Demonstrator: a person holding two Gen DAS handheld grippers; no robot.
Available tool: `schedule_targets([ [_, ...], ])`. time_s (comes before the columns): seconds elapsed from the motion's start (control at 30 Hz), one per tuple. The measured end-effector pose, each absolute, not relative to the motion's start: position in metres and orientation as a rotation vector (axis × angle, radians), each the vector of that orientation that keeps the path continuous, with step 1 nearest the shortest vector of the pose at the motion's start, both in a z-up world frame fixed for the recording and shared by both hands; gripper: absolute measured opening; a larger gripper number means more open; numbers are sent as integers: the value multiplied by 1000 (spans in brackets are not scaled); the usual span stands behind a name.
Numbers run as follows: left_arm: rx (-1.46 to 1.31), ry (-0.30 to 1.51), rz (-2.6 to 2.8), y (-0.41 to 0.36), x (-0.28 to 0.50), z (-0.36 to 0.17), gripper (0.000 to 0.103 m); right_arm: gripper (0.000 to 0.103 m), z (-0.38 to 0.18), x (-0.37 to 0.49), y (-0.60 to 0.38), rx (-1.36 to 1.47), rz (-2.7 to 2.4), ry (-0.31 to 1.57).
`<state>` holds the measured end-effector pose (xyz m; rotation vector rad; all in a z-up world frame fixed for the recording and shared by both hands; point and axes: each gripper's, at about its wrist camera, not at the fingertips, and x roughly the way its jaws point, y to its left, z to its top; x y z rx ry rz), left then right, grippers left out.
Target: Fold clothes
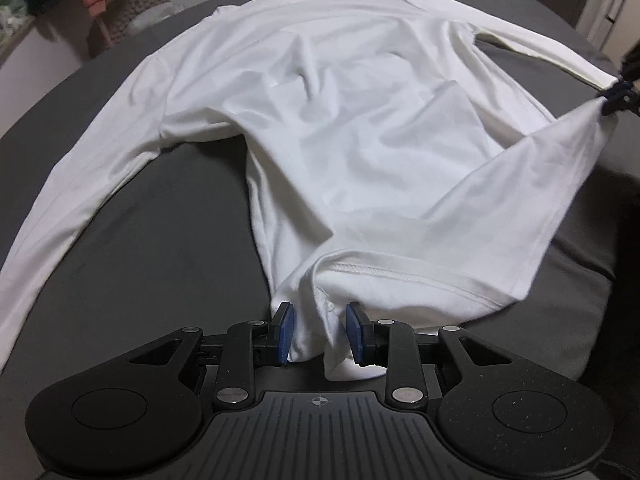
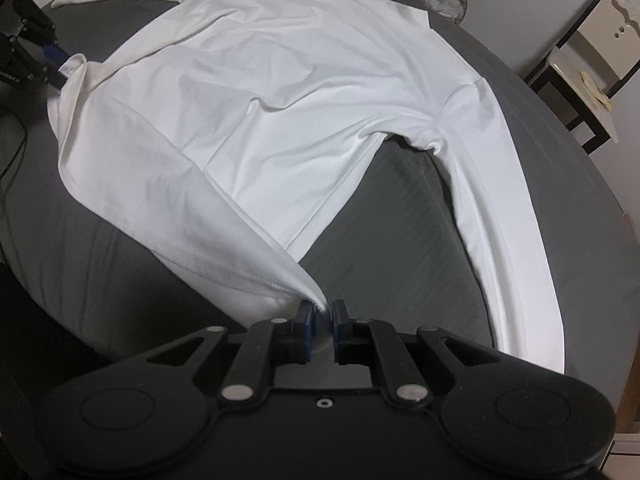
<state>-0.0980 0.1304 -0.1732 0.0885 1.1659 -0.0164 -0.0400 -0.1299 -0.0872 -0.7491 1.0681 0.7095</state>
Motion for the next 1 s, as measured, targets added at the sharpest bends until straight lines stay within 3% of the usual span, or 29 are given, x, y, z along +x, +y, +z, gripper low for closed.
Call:
schedule_targets([
  [0.07,79,1165,-2,131,-97,-174,29,15,-92,-41,-129,-756,719,1085],
  [0.13,91,1174,15,131,-97,-175,9,21,-97,-42,-127,-779,727,1097],
  [0.23,88,1173,40,135,-100,-173,5,31,-108,-46,-124,-827,736,1114],
  [0.33,92,1161,74,139,-106,-169,4,27,-119,-50,-121,-873,740,1130],
  [0.37,99,1159,85,141,-108,-168,4,13,-120,-51,-121,-882,737,1129],
  [0.4,105,1162,94,142,-111,-165,4,11,-121,-51,-120,-889,734,1127],
  [0.6,254,1158,144,146,-145,-125,4,11,-75,-70,-125,-886,752,1013],
  [0.87,368,902,262,144,-198,-5,4,10,42,-113,-131,-885,742,734],
  [1.0,427,1168,110,130,-213,-36,4,9,28,-126,-125,-967,840,865],
])
